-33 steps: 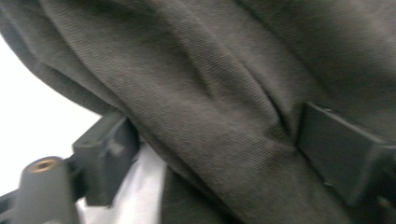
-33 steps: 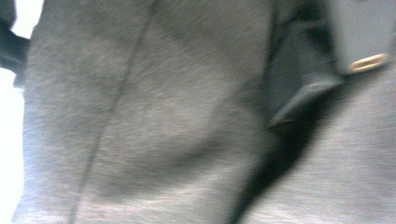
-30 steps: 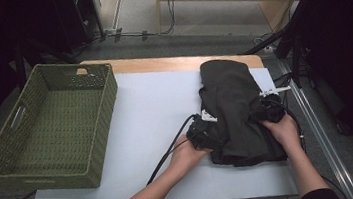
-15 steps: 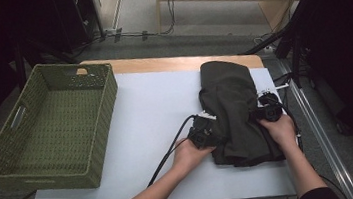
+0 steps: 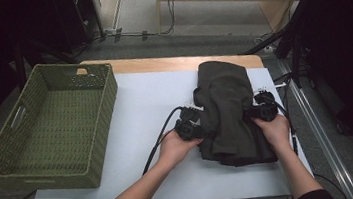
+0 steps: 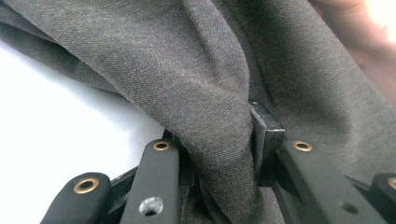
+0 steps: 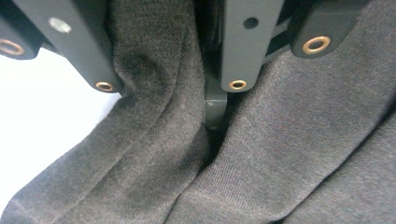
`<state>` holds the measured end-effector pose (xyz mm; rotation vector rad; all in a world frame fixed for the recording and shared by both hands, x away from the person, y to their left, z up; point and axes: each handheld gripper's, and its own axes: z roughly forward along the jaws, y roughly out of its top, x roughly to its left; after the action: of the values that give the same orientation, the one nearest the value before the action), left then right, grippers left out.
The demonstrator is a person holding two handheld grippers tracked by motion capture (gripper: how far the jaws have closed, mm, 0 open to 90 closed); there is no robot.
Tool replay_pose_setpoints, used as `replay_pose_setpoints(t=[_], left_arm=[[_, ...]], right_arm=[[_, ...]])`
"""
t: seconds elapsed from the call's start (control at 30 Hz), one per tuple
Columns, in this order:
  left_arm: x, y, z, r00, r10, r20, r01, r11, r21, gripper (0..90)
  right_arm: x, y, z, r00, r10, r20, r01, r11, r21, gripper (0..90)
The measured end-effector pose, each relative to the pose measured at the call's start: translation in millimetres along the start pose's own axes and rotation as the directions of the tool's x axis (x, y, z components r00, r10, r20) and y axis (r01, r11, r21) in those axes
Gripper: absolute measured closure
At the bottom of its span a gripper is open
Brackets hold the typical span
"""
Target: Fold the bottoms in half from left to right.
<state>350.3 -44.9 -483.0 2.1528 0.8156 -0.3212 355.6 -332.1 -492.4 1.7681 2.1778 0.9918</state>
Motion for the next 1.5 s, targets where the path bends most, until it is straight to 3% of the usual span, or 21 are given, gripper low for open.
replay_pose_setpoints(t=[0.67,1.5], left_arm=[[13.3,-13.9,-42.8,0.9990,-0.016,-0.041,0.017,0.9998,0.010,69.2],[20.1,-54.3,-89.5,0.9916,-0.069,-0.110,0.068,0.9976,-0.008,67.6]], right_arm=[[43.0,10.9,11.3,0.9990,-0.041,-0.014,0.041,0.999,-0.027,69.8],[94.7,18.6,34.2,0.9915,-0.114,-0.064,0.112,0.993,-0.025,69.4]])
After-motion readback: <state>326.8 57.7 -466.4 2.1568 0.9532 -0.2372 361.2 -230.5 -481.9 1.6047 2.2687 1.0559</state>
